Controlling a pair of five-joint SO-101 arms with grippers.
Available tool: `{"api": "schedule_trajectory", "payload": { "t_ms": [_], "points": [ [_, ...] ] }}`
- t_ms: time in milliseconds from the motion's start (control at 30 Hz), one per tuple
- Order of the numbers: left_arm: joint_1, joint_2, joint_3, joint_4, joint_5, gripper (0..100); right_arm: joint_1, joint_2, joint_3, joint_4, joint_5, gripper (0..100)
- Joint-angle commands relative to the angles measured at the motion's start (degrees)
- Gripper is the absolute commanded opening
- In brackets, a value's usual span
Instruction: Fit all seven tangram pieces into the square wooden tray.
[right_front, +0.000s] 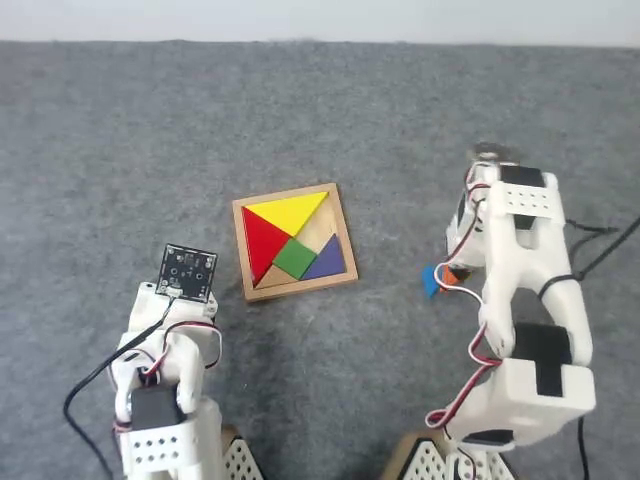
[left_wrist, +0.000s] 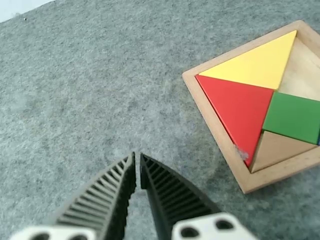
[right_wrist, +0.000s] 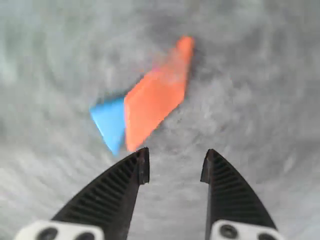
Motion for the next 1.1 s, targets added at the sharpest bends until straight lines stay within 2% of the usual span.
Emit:
{"api": "schedule_trajectory", "payload": {
  "t_ms": [0,300,533,900,1067],
  "points": [
    [-0.18,-1.23,-0.31,-1.23,-0.53,1,-2.42,0.22,-1.85,-1.71,-22.42,18.8],
    [-0.18,-1.23,-0.31,-1.23,-0.53,1,-3.12,1.27,-3.08,-4.26,-35.25,18.8],
    [-0.18,-1.23,-0.31,-1.23,-0.53,1,-3.12,1.36,-2.9,-7.87,-41.49,18.8],
    [-0.18,-1.23,-0.31,-1.14,-0.53,1,-3.03,14.46,-7.38,-9.01,-41.85,18.4],
    [-0.18,-1.23,-0.31,-1.14,-0.53,1,-1.98,15.96,-9.93,-6.64,-41.93,17.3]
  ]
}}
